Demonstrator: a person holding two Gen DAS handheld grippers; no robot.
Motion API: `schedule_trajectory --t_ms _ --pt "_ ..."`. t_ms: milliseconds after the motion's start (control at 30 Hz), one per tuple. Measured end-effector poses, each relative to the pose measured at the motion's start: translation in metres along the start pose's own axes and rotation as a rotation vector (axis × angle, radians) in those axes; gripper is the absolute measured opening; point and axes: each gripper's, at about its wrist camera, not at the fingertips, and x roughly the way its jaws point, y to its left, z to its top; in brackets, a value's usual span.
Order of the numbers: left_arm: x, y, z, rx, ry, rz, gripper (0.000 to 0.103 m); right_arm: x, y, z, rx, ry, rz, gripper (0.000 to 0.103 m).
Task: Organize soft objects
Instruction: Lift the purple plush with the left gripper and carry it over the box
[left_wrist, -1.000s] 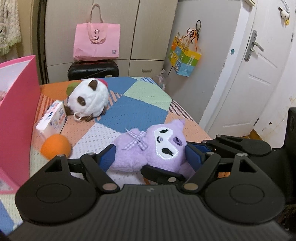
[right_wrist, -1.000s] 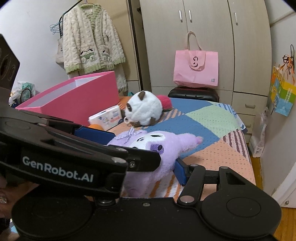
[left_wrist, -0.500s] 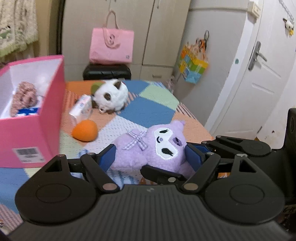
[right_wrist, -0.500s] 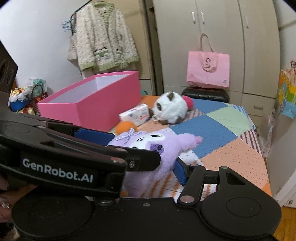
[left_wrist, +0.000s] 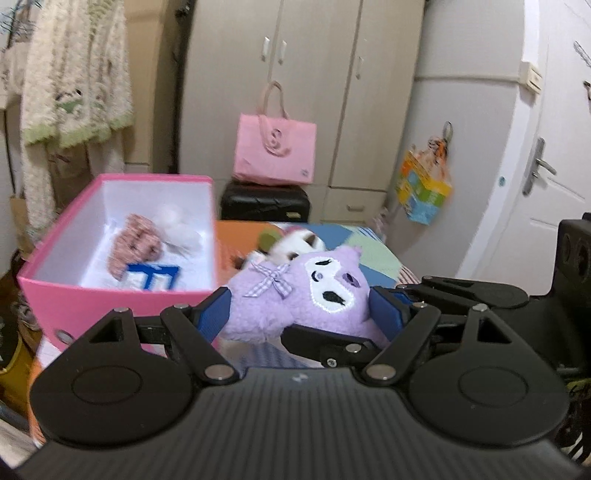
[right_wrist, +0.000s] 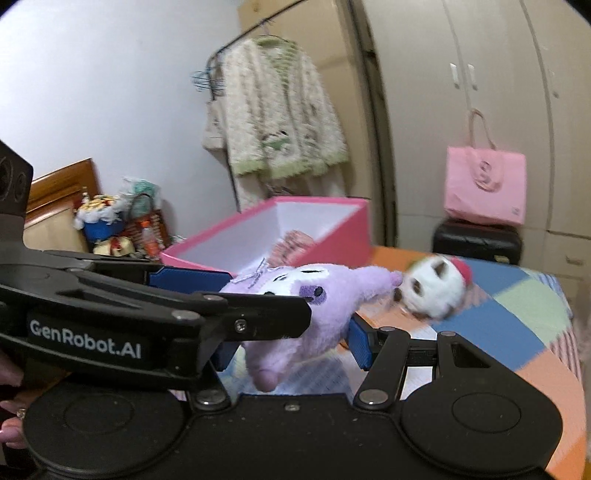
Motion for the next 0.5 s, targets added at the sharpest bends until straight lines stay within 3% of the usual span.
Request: schedule_trajectory --t_ms 233,500 --pt "0.002 0.033 0.011 0.006 -0.042 0.077 0.080 0.034 0.014 0.016 -0.065 -0.053 0.085 0.065" --pt "0.037 0.074 0.032 -0.012 -0.089 0.120 0.081 0.085 0.020 0.038 -0.107 -0.073 0.088 0.065"
